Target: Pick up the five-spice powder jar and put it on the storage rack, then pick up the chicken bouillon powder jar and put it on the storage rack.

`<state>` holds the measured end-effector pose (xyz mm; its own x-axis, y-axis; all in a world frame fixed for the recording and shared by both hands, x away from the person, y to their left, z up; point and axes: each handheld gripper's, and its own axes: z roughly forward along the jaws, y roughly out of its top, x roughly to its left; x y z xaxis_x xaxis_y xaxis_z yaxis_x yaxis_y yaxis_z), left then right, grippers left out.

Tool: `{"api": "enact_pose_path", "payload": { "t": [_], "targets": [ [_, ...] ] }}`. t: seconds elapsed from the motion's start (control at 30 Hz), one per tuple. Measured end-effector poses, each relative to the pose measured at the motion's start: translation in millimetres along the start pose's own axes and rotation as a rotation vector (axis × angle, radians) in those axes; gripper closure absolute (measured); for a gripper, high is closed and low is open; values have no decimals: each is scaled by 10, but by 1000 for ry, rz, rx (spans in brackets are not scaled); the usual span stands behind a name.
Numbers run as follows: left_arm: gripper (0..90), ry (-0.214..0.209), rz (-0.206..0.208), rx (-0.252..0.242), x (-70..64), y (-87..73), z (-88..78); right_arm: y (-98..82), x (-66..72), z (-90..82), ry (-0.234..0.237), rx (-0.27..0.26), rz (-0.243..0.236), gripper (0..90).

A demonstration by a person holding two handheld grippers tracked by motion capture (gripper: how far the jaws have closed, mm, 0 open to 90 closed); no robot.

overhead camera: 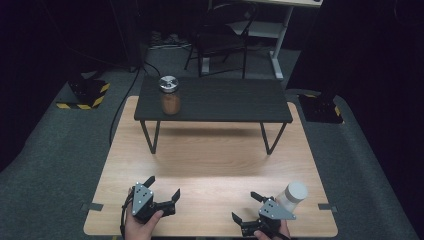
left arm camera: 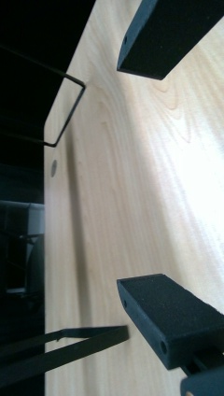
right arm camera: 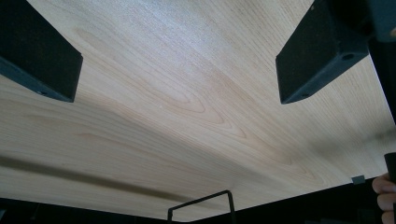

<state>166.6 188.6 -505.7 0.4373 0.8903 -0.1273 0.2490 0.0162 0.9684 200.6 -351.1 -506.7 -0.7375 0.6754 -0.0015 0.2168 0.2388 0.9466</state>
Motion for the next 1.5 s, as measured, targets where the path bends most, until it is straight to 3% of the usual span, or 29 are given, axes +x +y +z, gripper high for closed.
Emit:
{"api": "enact_pose_path", "payload": {
  "t": [0.3, 0.4, 0.57, 0.9, 1.07, 1.5],
  "targets": [
    [4, -10, -6, 69, -9, -110, 17, -6, -11, -3, 3, -3, 5, 0],
    [5, 14, 23, 99, -46, -99, 46, -12, -7, -6, 2, -6, 4, 0],
    [4, 11, 52, 107, -50, -83, 63, -5, -12, -3, 5, -3, 3, 0],
    [4, -3, 52, 116, -27, -60, 100, 6, -3, 3, -3, 4, 7, 0],
    [4, -9, 71, 117, -44, -58, 113, 5, 17, 0, -8, 4, 2, 0],
    [4, -4, 47, 112, -23, -64, 106, 23, 8, 3, 1, 17, 10, 0]
  ]
}}
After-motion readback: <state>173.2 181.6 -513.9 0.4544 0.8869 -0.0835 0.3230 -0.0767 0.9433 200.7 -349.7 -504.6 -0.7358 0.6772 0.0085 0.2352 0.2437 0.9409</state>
